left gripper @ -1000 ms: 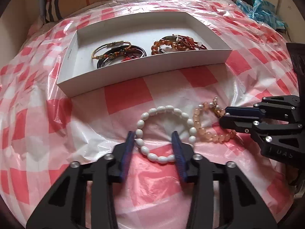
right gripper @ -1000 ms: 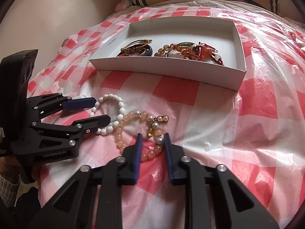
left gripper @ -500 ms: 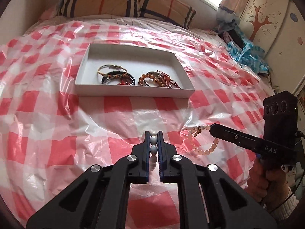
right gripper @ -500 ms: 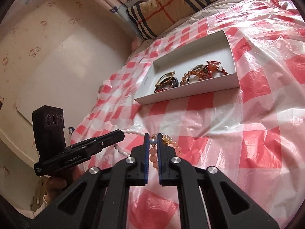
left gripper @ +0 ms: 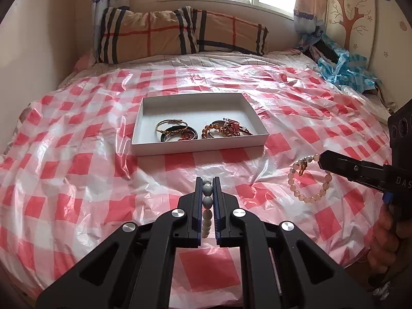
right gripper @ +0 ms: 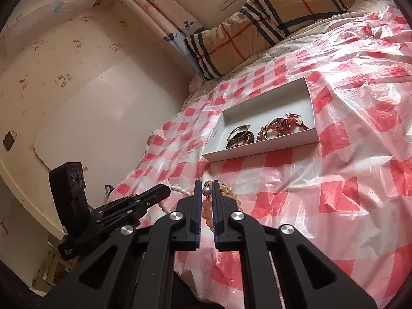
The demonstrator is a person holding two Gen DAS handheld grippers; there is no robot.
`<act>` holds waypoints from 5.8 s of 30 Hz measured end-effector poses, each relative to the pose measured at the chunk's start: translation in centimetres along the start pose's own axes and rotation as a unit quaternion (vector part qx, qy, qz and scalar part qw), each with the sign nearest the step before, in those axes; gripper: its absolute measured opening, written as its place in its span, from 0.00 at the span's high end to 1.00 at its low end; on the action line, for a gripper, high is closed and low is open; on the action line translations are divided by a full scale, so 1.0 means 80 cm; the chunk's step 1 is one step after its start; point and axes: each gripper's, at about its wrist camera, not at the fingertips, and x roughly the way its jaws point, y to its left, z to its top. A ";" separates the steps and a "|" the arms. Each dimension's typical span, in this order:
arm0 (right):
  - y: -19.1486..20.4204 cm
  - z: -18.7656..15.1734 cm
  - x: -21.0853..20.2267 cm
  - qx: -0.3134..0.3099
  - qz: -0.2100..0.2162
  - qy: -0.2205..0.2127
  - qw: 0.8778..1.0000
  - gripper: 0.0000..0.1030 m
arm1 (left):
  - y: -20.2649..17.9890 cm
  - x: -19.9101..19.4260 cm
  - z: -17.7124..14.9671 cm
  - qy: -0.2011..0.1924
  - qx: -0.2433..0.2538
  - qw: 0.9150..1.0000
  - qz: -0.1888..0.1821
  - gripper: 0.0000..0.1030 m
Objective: Organize jewelry
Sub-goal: 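Lift the white beads with the left tool while the right tool lifts the peach beads toward the box, then lower the white beads into the box with the left tool while the right tool lowers the peach beads, then open both tools to release the white and peach bracelets in the box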
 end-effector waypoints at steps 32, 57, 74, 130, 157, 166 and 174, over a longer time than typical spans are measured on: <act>-0.002 0.055 0.042 -0.010 0.011 -0.012 1.000 0.92 | 0.012 0.036 0.038 -0.025 0.010 0.999 0.032 0.93; -0.023 0.085 0.093 -0.030 -0.018 -0.015 0.999 0.92 | 0.020 0.087 0.071 -0.037 0.015 0.999 0.025 0.93; -0.026 0.100 0.116 -0.048 -0.048 -0.014 0.998 0.92 | 0.031 0.101 0.095 -0.057 0.004 0.998 0.021 0.93; -0.065 0.138 0.152 -0.041 -0.060 -0.031 0.997 0.92 | 0.022 0.169 0.125 -0.064 0.004 0.998 0.001 0.93; -0.066 0.133 0.175 -0.045 -0.056 -0.020 0.997 0.92 | 0.015 0.192 0.118 -0.058 0.005 0.998 -0.004 0.93; -0.072 0.130 0.192 -0.054 -0.103 -0.004 0.993 0.92 | 0.020 0.213 0.110 -0.039 0.003 0.999 -0.001 0.93; -0.070 0.123 0.173 -0.064 -0.150 -0.005 0.987 0.89 | 0.031 0.205 0.109 -0.019 -0.010 1.000 0.015 0.93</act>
